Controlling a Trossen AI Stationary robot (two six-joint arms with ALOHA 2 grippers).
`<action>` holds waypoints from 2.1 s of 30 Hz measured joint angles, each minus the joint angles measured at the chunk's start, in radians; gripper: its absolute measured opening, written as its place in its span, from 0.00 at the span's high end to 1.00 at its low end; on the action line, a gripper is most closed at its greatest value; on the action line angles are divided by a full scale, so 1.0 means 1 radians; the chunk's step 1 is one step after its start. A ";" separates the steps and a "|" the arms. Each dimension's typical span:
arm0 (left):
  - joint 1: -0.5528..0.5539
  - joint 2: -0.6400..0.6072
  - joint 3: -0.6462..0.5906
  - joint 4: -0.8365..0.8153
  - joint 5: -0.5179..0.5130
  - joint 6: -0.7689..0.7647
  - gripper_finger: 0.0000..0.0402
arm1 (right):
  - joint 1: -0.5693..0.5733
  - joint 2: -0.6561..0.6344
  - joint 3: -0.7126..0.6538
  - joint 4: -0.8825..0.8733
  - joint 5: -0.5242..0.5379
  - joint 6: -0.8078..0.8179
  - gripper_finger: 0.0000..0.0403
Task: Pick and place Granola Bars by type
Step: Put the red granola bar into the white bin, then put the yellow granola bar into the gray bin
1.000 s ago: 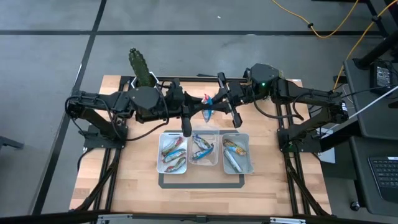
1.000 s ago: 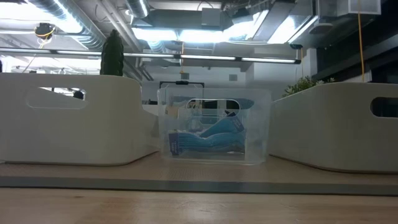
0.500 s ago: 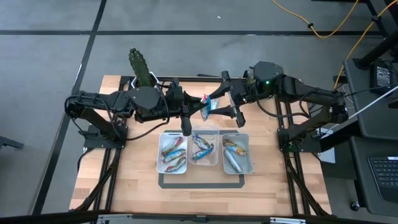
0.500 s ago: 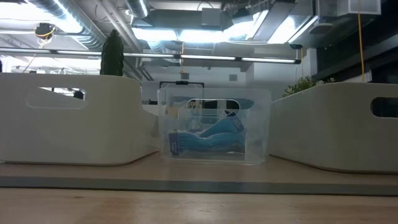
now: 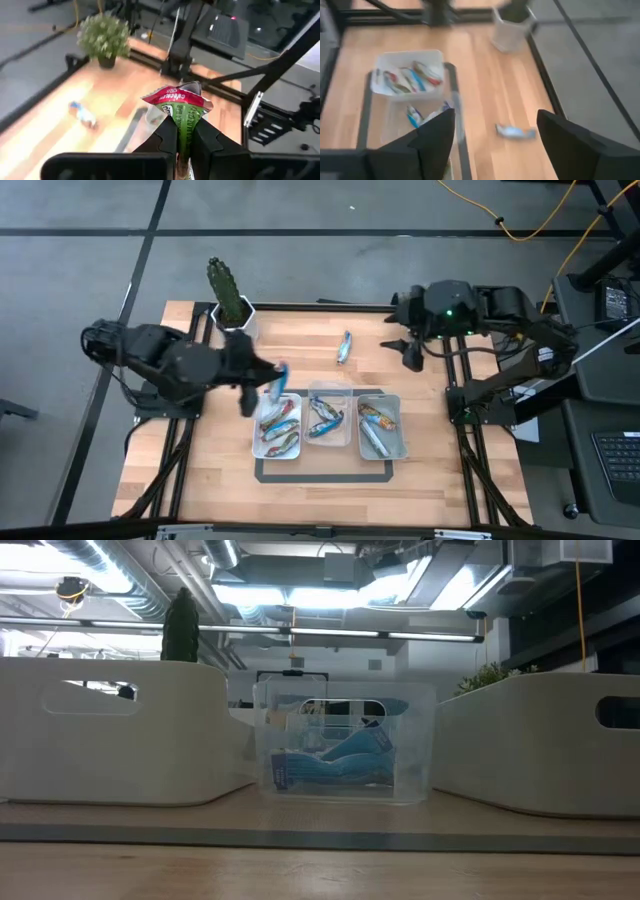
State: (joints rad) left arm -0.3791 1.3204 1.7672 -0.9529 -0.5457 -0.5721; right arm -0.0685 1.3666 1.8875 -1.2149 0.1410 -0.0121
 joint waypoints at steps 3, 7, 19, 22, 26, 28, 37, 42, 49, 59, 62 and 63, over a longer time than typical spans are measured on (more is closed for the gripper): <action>-0.044 -0.029 0.000 -0.092 -0.069 -0.106 0.96 | 0.000 -0.028 -0.017 -0.030 0.051 0.055 0.32; -0.059 -0.026 -0.003 -0.183 -0.092 -0.204 0.96 | 0.000 -0.060 -0.054 -0.009 0.062 0.071 0.34; 0.002 0.022 -0.372 -0.248 0.083 -0.579 0.96 | 0.000 -0.093 -0.245 0.066 0.120 0.088 0.35; 0.002 0.022 -0.471 -0.148 0.140 -0.598 0.96 | 0.000 -0.094 -0.287 0.103 0.120 0.090 0.35; 0.002 0.021 -0.545 -0.047 0.191 -0.613 0.95 | 0.000 -0.095 -0.311 0.112 0.120 0.090 0.35; 0.004 0.021 -0.574 -0.011 0.207 -0.612 0.93 | 0.000 -0.097 -0.317 0.119 0.120 0.090 0.35; 0.004 0.021 -0.600 0.013 0.258 -0.563 0.72 | 0.000 -0.096 -0.318 0.128 0.120 0.111 0.35; 0.004 0.021 -0.600 0.015 0.254 -0.558 0.58 | 0.000 -0.096 -0.318 0.128 0.120 0.115 0.35; -0.006 0.002 -0.600 0.015 0.251 -0.551 0.51 | -0.015 -0.090 -0.379 0.324 0.119 0.196 0.35; -0.007 -0.067 -0.600 0.014 0.149 -0.470 0.54 | -0.163 -0.004 -0.672 0.812 0.155 0.370 0.35; -0.005 -0.091 -0.600 0.008 0.137 -0.444 0.54 | -0.216 0.049 -0.712 0.827 0.165 0.428 0.32; -0.005 -0.099 -0.600 0.006 0.131 -0.438 0.54 | -0.230 0.071 -0.718 0.824 0.165 0.437 0.30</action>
State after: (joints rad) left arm -0.3840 1.2210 1.1675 -0.9469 -0.4146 -1.0102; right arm -0.2988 1.4373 1.1693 -0.3905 0.3058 0.4252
